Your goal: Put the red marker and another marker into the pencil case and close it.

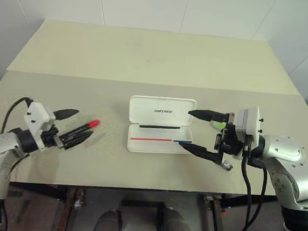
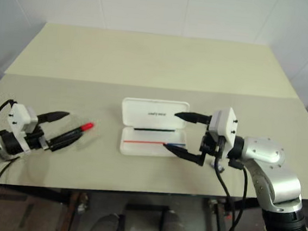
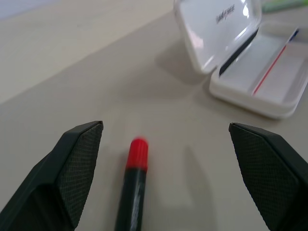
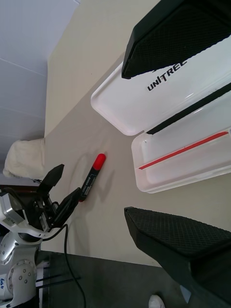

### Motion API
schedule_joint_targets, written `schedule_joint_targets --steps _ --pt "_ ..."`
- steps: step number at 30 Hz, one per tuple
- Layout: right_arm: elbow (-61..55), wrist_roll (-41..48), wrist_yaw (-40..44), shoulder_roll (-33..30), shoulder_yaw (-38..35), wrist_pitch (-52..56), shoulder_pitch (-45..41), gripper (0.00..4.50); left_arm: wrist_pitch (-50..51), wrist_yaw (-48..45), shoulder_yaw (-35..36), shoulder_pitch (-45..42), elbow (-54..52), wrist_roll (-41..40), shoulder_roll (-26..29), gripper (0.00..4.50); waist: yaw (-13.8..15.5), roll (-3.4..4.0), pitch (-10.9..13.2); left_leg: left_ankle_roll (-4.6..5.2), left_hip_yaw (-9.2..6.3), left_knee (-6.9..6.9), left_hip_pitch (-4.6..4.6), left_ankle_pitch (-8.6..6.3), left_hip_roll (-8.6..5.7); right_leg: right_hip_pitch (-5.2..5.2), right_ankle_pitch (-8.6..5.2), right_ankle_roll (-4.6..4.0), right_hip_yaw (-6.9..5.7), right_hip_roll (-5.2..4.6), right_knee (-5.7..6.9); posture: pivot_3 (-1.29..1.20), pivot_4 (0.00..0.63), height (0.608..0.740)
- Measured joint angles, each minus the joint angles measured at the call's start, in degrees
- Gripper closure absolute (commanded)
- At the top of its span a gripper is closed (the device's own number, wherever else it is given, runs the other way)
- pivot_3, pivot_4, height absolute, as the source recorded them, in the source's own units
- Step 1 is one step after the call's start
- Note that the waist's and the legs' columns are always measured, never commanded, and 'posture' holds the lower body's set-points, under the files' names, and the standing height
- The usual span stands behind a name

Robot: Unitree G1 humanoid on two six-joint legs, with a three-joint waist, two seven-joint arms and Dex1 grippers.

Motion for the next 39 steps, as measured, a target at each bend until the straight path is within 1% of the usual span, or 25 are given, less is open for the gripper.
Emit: schedule_joint_targets --steps 3,6,10,15,23,26,28,29,30,32,36,39 --pt "-0.2 0.0 -0.1 0.0 0.0 0.1 0.0 0.0 -1.9 -0.8 -0.2 -0.2 3.5 1.0 1.4 0.04 0.0 0.0 0.0 -0.04 0.02 0.0 -0.01 -0.03 0.05 -0.02 -0.01 -0.02 0.0 0.03 0.0 0.0 0.15 0.74" --pt "-0.8 0.0 -0.6 0.1 0.0 0.5 0.0 0.0 -2.3 -0.5 -1.2 -1.2 6.1 2.3 1.6 0.04 0.1 0.0 0.0 -0.05 0.03 0.0 -0.01 -0.03 0.06 -0.02 -0.01 -0.02 0.0 0.03 0.0 0.0 0.15 0.74" --pt "-1.1 0.1 -1.4 0.5 0.0 1.1 -0.1 0.0 -1.9 0.3 -4.1 -2.7 8.7 4.3 1.6 0.04 0.2 0.0 0.0 -0.07 0.06 -0.01 -0.01 -0.04 0.08 -0.04 -0.01 -0.02 0.01 0.04 0.01 0.0 0.15 0.74" --pt "-1.4 0.1 -2.1 0.6 0.0 1.2 -0.5 0.0 -1.6 2.3 -8.1 -6.5 14.5 7.4 1.2 0.04 0.2 0.0 0.0 -0.08 0.07 0.0 -0.03 -0.05 0.1 -0.09 -0.01 -0.01 0.01 0.09 0.09 0.0 0.15 0.74" --pt "-3.1 0.3 -3.4 0.7 -0.1 1.7 -0.7 0.0 -0.4 4.6 -10.9 -11.0 19.0 8.9 0.3 0.04 0.5 0.06 0.0 -0.02 0.06 0.07 0.07 0.01 0.13 -0.07 0.02 -0.09 0.02 0.15 0.28 0.0 0.15 0.74" --pt "-3.4 0.3 -3.9 0.7 -0.1 2.1 -0.7 0.0 1.3 4.7 -11.5 -11.5 19.0 8.9 0.3 0.68 0.4 0.11 -0.1 -0.01 0.06 0.09 0.21 0.02 0.13 0.09 0.07 -0.14 0.03 0.15 0.24 0.0 0.15 0.74" --pt "-3.4 0.3 -4.1 0.7 -0.1 2.1 -0.7 0.0 2.4 4.4 -12.1 -11.6 18.4 8.9 0.3 1.24 0.4 0.13 -0.1 -0.09 0.06 0.08 0.25 -0.02 0.13 0.15 0.11 -0.17 0.02 0.15 0.17 0.0 0.15 0.74" --pt "-3.4 0.3 -4.2 0.7 -0.1 2.2 -0.7 0.0 3.0 4.3 -12.3 -11.6 18.0 8.9 0.4 1.62 0.4 0.14 -0.1 -0.08 0.06 0.07 0.24 -0.02 0.13 0.16 0.15 -0.19 0.02 0.16 0.14 0.0 0.15 0.74" --pt "-3.5 0.3 -4.3 0.7 -0.1 2.2 -0.7 0.0 3.5 4.1 -12.5 -11.6 17.6 8.9 0.4 1.89 0.4 0.14 -0.1 -0.09 0.06 0.07 0.24 -0.02 0.13 0.16 0.2 -0.21 0.02 0.17 0.1 0.0 0.15 0.74" --pt "-3.5 0.3 -4.6 0.7 -0.1 2.2 -0.6 0.0 4.2 3.6 -12.8 -11.6 17.0 8.9 0.6 2.63 0.3 0.14 -0.1 -0.09 0.04 0.07 0.23 -0.01 0.15 0.16 0.3 -0.24 0.03 0.21 0.03 0.0 0.15 0.74" --pt "-3.5 0.3 -4.9 0.7 -0.1 2.2 -0.6 0.0 5.5 3.5 -12.6 -11.3 16.0 8.8 1.2 3.87 0.1 0.15 -0.1 -0.09 0.01 0.05 0.23 -0.01 0.21 0.16 0.37 -0.28 0.09 0.34 -0.04 0.0 0.15 0.74" --pt "-3.5 0.3 -5.0 0.7 -0.1 2.2 -0.6 0.0 6.3 3.6 -12.4 -10.6 14.5 8.8 1.3 3.91 0.1 0.15 -0.1 -0.08 0.0 0.01 0.19 0.0 0.27 0.12 0.35 -0.31 0.09 0.4 -0.09 0.0 0.15 0.74"
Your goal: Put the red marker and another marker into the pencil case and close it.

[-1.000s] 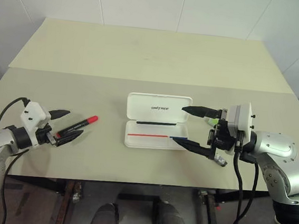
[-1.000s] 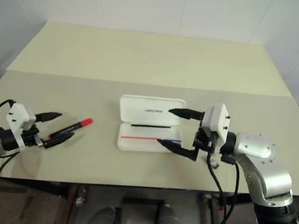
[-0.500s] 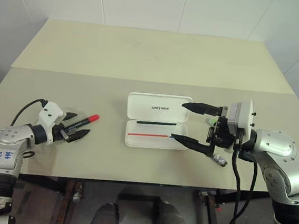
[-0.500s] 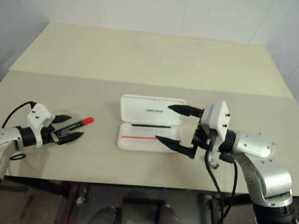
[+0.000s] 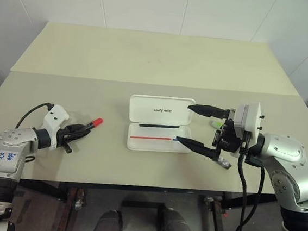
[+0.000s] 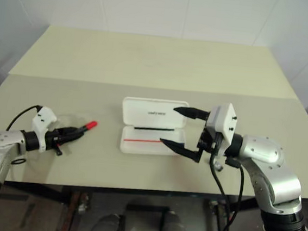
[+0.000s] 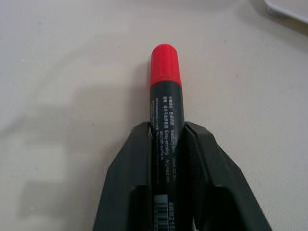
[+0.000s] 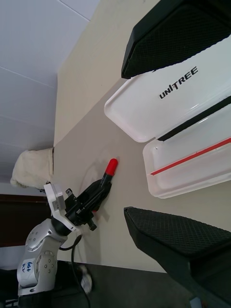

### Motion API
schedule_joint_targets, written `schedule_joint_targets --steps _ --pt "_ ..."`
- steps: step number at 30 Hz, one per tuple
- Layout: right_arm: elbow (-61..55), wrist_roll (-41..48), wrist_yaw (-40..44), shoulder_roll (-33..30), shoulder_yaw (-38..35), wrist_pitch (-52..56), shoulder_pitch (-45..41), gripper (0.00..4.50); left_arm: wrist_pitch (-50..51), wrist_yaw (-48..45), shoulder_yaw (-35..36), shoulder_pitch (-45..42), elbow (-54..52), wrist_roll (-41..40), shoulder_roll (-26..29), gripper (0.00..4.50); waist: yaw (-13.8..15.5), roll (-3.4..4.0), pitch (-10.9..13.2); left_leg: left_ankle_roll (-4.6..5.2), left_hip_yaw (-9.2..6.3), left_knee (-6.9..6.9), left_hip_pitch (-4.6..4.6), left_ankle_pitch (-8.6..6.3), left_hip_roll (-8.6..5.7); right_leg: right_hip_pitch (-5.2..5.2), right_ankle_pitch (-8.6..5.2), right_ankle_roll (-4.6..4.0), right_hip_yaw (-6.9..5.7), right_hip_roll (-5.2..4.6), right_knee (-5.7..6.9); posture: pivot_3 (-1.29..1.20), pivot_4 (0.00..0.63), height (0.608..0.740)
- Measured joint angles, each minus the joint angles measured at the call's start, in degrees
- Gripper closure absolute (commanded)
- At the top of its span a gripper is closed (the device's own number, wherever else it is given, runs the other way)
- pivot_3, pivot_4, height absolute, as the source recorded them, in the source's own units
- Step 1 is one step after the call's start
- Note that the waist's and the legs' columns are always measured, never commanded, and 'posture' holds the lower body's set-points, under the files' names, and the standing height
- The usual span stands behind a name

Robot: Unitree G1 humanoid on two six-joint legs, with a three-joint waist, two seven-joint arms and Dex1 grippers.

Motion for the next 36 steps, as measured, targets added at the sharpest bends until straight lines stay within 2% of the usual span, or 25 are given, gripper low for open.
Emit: schedule_joint_targets --steps 6,11,14,18,24,30,36 --pt "0.0 0.0 0.0 0.0 0.0 0.0 0.0 0.0 1.5 2.4 0.8 2.5 -5.4 -0.3 -1.1 3.91 0.3 0.0 0.0 0.05 0.02 -0.01 -0.17 0.03 0.01 -0.15 -0.04 -0.02 0.01 -0.02 -0.01 0.0 0.15 0.74" --pt "0.0 -0.1 0.0 0.0 0.0 0.0 0.3 0.0 -2.9 -1.3 2.2 4.8 -12.6 -6.8 -6.2 3.91 0.4 -0.08 0.0 -0.04 0.04 0.02 -0.56 -0.03 0.04 -0.47 -0.03 -0.01 -0.03 -0.01 -0.01 0.0 0.15 0.74" --pt "0.0 -0.1 0.1 -0.6 -0.3 0.0 1.7 0.0 -5.8 -7.2 2.5 6.9 -17.1 -9.4 -4.2 3.91 0.1 -0.06 0.0 -0.08 0.08 -0.05 -0.47 -0.07 0.06 -0.49 -0.07 0.04 0.01 0.04 0.01 0.0 0.15 0.74" --pt "0.0 0.0 1.1 -2.5 -2.3 -0.1 3.1 0.0 -7.1 -11.4 0.9 7.2 -17.8 -9.5 -3.0 3.91 0.1 -0.06 0.0 -0.06 0.06 0.03 -0.41 -0.05 0.08 -0.48 -0.1 -0.01 0.01 0.12 0.06 0.0 0.15 0.74" --pt "-0.8 0.1 2.9 -6.3 -6.3 -0.1 8.3 0.0 -7.5 -12.5 -6.5 -2.0 -16.8 -7.8 -4.9 3.91 0.5 -0.08 0.0 0.0 0.06 0.21 -0.46 -0.02 0.02 -0.37 -0.07 0.05 0.06 0.09 -0.04 0.0 0.15 0.74" --pt "-3.4 0.3 1.5 -6.4 -8.5 0.0 10.8 0.0 -9.1 -13.0 -14.7 -11.8 -10.7 -3.2 -9.6 3.91 0.1 -0.09 0.0 0.04 0.04 0.14 -0.35 0.01 0.03 -0.4 -0.07 0.12 0.13 0.24 0.13 0.0 0.15 0.74" --pt "-7.3 0.3 -1.8 -5.9 -9.0 0.2 12.7 0.0 -9.1 -11.6 -19.8 -19.0 -6.0 0.8 -14.5 3.91 0.3 -0.09 0.0 0.06 0.02 0.24 -0.36 0.02 0.01 -0.38 -0.07 0.14 0.18 0.25 0.17 0.0 0.15 0.74"
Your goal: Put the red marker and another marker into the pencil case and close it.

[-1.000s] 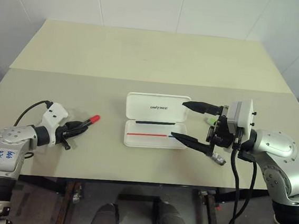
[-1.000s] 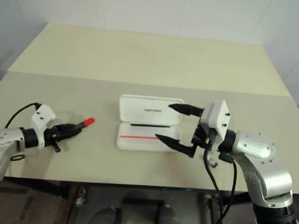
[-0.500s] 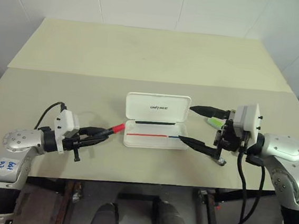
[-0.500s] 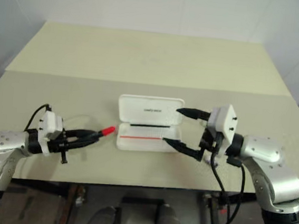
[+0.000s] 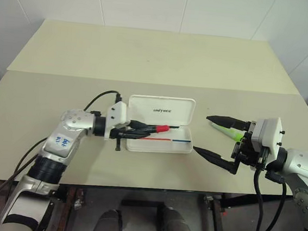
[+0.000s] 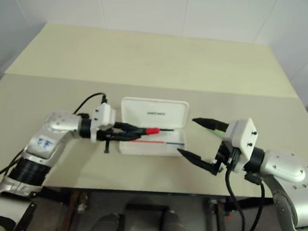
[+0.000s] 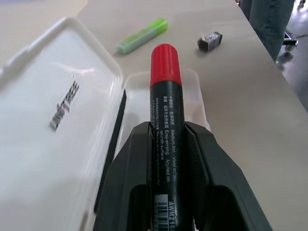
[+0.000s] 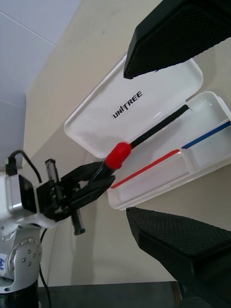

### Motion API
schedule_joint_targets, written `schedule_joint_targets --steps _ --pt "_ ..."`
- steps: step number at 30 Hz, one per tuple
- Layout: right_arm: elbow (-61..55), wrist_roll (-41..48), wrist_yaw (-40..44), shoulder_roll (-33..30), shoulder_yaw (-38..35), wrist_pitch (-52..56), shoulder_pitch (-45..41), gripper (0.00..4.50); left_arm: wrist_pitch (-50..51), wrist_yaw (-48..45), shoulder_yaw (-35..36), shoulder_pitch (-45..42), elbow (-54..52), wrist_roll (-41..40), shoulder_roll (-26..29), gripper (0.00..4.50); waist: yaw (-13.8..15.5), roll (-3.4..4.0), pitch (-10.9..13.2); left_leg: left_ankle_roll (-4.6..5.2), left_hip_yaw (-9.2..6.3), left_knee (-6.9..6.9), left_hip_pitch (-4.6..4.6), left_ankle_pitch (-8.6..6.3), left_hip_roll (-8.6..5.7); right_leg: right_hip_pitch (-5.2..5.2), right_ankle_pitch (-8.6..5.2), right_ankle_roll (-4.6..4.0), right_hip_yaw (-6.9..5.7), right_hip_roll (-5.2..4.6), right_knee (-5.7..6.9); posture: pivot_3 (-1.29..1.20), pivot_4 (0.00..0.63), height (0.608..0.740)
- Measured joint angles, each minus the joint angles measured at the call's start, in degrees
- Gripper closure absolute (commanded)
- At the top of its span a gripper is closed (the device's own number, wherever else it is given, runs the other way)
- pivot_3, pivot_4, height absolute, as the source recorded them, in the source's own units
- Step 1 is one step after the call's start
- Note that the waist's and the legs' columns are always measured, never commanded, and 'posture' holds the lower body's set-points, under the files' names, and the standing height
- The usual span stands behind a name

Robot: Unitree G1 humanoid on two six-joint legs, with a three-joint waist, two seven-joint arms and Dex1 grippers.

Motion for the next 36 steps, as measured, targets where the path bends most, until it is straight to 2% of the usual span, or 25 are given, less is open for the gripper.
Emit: schedule_joint_targets --steps 11,24,25,31,36 --pt "-4.2 0.7 -5.0 0.2 -0.5 1.1 2.4 0.0 -1.9 3.7 -5.2 -4.9 9.5 7.7 -6.2 3.91 0.1 -0.01 0.0 0.02 -0.01 0.02 0.0 0.01 0.0 0.0 0.0 0.01 0.02 0.02 0.03 0.0 0.15 0.74" --pt "-6.2 1.8 -7.9 0.2 -1.4 2.1 3.3 0.0 -7.4 4.8 -6.2 -7.7 17.2 11.7 -7.7 3.91 0.1 -0.01 0.0 0.02 -0.01 0.03 0.0 0.01 0.0 0.0 0.0 0.02 0.02 0.01 0.03 0.0 0.15 0.74" --pt "-6.2 1.9 -7.9 0.2 -1.4 2.2 3.3 0.0 -7.4 4.8 -6.2 -7.8 17.5 11.8 -7.9 3.17 0.1 -0.01 0.0 0.02 -0.01 0.02 0.0 0.01 -0.01 0.0 0.0 0.01 0.02 0.01 0.04 0.0 0.15 0.74" --pt "-6.2 1.9 -8.1 0.2 -1.3 2.3 2.6 0.0 -5.1 4.9 -5.5 -8.3 17.0 11.1 -9.0 1.23 0.1 -0.01 0.0 0.02 -0.02 0.0 0.0 0.01 0.0 0.0 0.02 0.06 0.02 0.03 0.05 0.0 0.15 0.74" --pt "-6.0 1.9 -8.1 0.6 -1.0 2.3 2.2 0.0 1.6 3.4 -4.4 -7.9 9.9 7.8 -8.8 1.23 0.0 -0.01 0.0 0.02 -0.03 0.0 -0.01 0.01 -0.01 0.0 0.04 0.1 0.03 0.03 0.07 0.0 0.15 0.74"
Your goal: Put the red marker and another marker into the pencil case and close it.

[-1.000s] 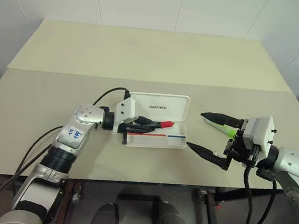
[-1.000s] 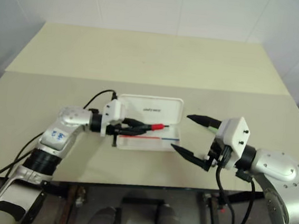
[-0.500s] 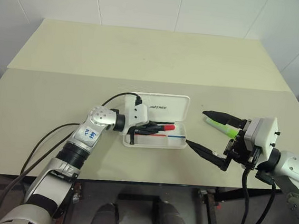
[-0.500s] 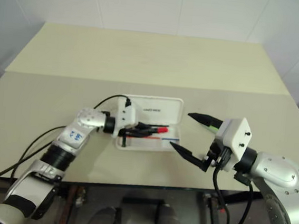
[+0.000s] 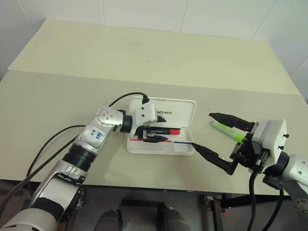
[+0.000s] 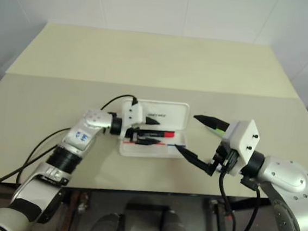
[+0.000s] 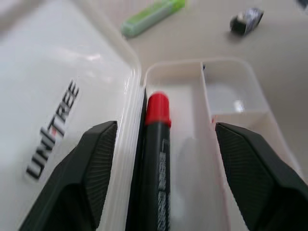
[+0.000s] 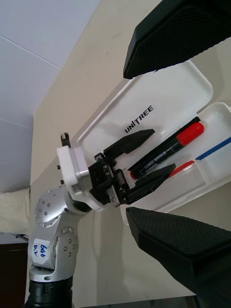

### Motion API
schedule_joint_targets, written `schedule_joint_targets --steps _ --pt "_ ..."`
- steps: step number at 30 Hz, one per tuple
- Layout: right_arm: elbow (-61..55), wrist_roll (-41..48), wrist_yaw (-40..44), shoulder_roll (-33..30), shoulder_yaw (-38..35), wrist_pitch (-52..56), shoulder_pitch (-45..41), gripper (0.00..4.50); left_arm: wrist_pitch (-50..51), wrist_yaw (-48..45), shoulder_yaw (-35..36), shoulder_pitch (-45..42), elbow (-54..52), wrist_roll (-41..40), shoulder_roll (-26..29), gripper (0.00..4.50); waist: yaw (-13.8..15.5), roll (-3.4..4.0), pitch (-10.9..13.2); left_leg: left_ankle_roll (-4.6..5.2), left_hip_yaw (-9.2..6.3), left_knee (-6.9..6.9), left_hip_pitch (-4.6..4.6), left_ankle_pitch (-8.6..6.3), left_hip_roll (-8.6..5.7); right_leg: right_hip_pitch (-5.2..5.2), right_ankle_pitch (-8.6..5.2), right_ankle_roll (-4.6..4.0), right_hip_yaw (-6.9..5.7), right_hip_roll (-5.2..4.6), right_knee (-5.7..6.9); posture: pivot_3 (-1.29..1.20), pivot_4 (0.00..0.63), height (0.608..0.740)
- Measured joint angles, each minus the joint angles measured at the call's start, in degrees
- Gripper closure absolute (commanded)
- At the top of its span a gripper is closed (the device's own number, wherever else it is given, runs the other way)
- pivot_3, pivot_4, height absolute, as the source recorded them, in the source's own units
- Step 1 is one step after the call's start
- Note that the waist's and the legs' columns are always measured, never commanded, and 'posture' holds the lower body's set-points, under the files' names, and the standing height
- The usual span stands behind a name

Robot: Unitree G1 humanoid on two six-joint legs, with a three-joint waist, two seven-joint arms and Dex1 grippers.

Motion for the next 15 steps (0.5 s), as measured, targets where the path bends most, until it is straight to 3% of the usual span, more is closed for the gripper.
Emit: schedule_joint_targets --steps 8,13,15 --pt "2.8 0.0 0.7 1.4 0.5 -0.2 -0.5 0.0 5.3 -4.1 2.0 5.7 -8.9 -4.5 5.1 1.23 0.0 0.0 0.0 0.09 -0.02 0.03 0.11 0.05 0.01 0.01 -0.06 -0.09 0.01 0.03 0.16 0.0 0.15 0.74" --pt "8.4 -0.2 2.4 1.5 0.4 -1.5 -1.3 0.0 8.2 -7.9 3.3 8.6 -16.5 -10.3 7.1 0.02 -0.1 0.0 0.0 0.08 -0.01 0.09 0.09 0.05 0.0 0.04 -0.06 -0.09 0.02 0.01 0.13 0.0 0.15 0.74" --pt "13.4 -1.4 4.5 -0.2 -0.4 -2.5 -1.9 0.0 9.9 -8.7 4.2 9.8 -20.1 -12.8 7.9 0.02 -0.1 0.0 0.0 0.08 0.0 0.1 0.09 0.05 0.0 0.04 -0.06 -0.09 0.03 0.0 0.13 0.0 0.15 0.74"
